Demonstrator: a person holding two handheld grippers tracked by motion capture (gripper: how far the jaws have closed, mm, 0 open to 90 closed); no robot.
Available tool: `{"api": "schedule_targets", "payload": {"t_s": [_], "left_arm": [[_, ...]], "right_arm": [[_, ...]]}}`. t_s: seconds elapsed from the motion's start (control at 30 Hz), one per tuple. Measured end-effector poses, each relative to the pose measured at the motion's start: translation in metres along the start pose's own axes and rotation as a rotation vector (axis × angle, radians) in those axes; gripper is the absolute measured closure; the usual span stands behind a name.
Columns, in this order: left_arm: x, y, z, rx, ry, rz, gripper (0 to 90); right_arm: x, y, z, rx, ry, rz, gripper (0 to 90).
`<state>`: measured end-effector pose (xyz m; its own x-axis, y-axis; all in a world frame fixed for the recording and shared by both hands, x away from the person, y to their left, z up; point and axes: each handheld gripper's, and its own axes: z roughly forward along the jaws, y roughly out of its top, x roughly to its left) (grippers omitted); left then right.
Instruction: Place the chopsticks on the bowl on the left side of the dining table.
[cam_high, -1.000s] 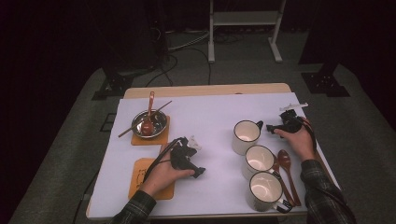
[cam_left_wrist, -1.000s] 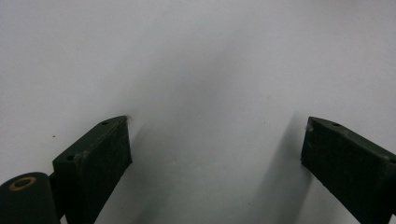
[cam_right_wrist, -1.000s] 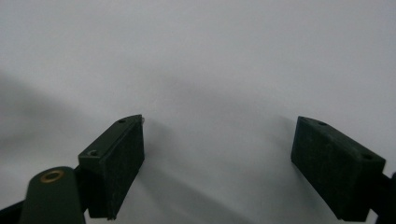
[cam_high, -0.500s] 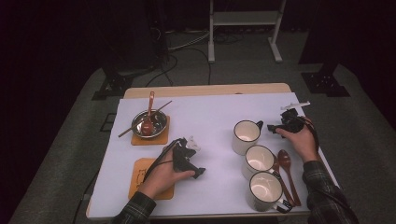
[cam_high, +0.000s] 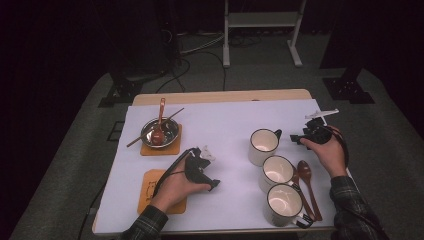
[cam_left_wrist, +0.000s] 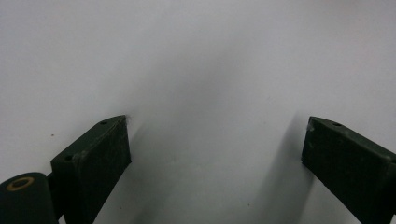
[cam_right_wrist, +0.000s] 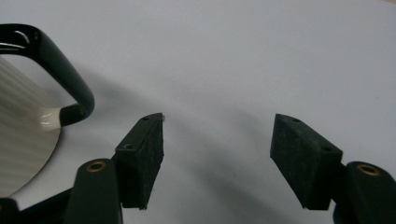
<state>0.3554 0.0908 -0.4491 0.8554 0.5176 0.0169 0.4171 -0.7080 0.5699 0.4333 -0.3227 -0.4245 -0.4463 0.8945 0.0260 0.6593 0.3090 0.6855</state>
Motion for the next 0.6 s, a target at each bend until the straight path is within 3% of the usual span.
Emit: {"api": "schedule_targets", "payload": {"t_s": [0.6], "left_arm": [[-0.001,0.001,0.000,0.007,0.003,-0.009,6.5]], "right_arm": [[-0.009,-0.014,-0.026,0.000,0.000,0.036,45.3]]}}
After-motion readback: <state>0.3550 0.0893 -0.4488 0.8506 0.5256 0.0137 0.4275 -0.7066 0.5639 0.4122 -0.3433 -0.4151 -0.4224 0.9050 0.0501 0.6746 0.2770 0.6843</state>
